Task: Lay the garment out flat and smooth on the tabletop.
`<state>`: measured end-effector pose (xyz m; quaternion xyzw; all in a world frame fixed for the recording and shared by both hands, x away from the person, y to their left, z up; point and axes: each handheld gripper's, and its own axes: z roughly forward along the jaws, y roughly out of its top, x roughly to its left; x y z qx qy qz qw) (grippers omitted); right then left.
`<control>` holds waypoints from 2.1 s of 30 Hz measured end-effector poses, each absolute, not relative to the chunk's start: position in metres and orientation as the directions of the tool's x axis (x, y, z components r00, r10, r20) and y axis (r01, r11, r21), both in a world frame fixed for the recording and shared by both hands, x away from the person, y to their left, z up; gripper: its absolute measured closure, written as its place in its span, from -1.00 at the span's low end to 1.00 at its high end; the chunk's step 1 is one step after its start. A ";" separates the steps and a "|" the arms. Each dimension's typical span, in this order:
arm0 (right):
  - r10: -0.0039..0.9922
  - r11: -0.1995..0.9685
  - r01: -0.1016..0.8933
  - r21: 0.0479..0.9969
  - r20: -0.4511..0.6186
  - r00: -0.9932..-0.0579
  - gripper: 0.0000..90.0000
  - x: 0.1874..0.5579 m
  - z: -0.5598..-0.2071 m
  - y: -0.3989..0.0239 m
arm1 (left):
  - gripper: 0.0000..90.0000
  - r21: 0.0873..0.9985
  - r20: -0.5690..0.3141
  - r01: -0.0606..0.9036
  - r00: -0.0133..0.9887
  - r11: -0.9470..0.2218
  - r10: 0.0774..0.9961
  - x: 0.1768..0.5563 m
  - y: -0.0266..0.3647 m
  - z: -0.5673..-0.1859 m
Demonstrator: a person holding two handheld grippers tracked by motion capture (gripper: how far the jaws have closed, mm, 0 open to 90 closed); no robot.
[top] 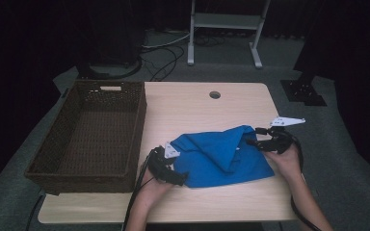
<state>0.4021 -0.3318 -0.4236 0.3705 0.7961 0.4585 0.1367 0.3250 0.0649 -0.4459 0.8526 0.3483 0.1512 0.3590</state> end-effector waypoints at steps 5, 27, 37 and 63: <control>0.696 0.400 0.467 0.789 0.070 -0.715 -0.57 0.393 -0.432 -0.317 | -1.00 0.718 0.008 0.485 0.712 -0.499 0.702 0.325 0.065 -0.446; 0.704 0.494 0.498 0.713 0.008 -0.710 -0.75 0.380 -0.444 -0.307 | -1.00 0.717 0.008 0.483 0.716 -0.503 0.698 0.323 0.065 -0.446; 0.718 0.485 0.509 0.711 0.008 -0.696 -0.76 0.349 -0.444 -0.314 | -1.00 0.716 0.008 0.470 0.734 -0.516 0.680 0.314 0.067 -0.446; 0.739 0.462 0.517 0.721 0.009 -0.674 -0.77 0.312 -0.446 -0.318 | -0.98 0.755 0.008 0.385 0.804 -0.531 0.595 0.302 0.051 -0.429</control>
